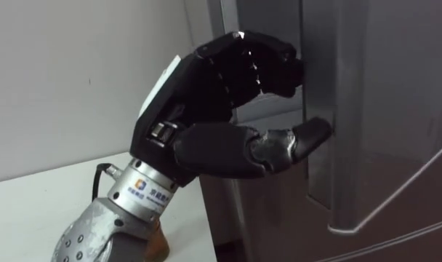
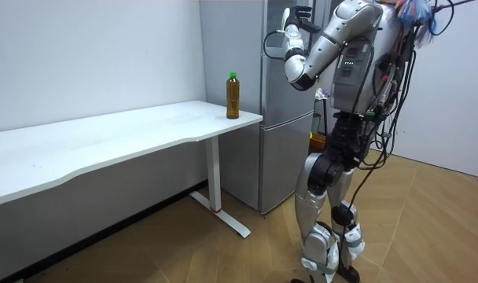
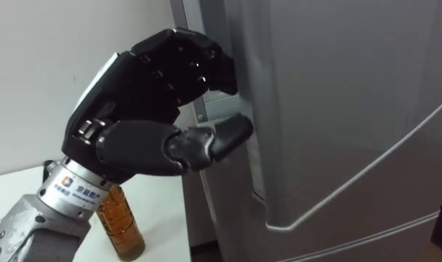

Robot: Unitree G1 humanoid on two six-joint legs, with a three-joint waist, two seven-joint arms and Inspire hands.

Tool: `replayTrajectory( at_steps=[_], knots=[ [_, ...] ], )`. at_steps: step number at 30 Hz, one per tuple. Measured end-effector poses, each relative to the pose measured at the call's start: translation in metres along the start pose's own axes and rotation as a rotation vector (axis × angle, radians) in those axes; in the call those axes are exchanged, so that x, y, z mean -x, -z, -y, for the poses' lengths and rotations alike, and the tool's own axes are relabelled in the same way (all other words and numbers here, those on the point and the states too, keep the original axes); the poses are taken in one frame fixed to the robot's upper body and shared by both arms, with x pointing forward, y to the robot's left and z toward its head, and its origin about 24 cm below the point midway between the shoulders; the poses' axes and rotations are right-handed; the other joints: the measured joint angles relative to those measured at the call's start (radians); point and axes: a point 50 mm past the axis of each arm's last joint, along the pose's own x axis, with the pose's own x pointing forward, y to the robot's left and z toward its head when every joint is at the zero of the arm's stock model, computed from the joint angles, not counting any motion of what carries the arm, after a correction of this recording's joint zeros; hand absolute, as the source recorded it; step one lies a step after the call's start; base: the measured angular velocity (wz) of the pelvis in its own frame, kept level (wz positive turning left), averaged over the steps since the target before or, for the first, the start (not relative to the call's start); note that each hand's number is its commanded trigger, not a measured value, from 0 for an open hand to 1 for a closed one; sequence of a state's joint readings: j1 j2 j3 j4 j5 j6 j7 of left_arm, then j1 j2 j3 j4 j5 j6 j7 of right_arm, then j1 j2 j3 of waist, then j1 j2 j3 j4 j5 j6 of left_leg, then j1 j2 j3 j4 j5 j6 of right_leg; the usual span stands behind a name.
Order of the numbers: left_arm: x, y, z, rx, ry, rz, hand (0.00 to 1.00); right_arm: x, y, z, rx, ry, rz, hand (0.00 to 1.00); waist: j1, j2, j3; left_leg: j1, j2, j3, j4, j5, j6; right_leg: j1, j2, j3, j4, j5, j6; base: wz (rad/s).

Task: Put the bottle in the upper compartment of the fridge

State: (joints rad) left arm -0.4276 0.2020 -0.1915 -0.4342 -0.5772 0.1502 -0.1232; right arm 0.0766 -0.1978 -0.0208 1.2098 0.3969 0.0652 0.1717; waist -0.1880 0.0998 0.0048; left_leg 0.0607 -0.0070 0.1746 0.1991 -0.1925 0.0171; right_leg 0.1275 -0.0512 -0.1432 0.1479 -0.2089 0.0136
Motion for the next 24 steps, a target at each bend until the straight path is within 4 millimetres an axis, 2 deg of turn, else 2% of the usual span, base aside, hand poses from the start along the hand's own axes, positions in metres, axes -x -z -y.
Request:
replayTrajectory(
  at_steps=[24],
  knots=[
    [-0.0003,0.0020,0.0052,0.004,0.061,-0.010,0.00,-0.0002,0.0011,-0.0014,-0.014,-0.004,-0.001,0.00,0.001,-0.007,0.0006,-0.004,-0.001,0.001,-0.004,0.000,0.000,0.001,0.001,0.004,-0.011,0.001,-0.001,0.00]
  ],
)
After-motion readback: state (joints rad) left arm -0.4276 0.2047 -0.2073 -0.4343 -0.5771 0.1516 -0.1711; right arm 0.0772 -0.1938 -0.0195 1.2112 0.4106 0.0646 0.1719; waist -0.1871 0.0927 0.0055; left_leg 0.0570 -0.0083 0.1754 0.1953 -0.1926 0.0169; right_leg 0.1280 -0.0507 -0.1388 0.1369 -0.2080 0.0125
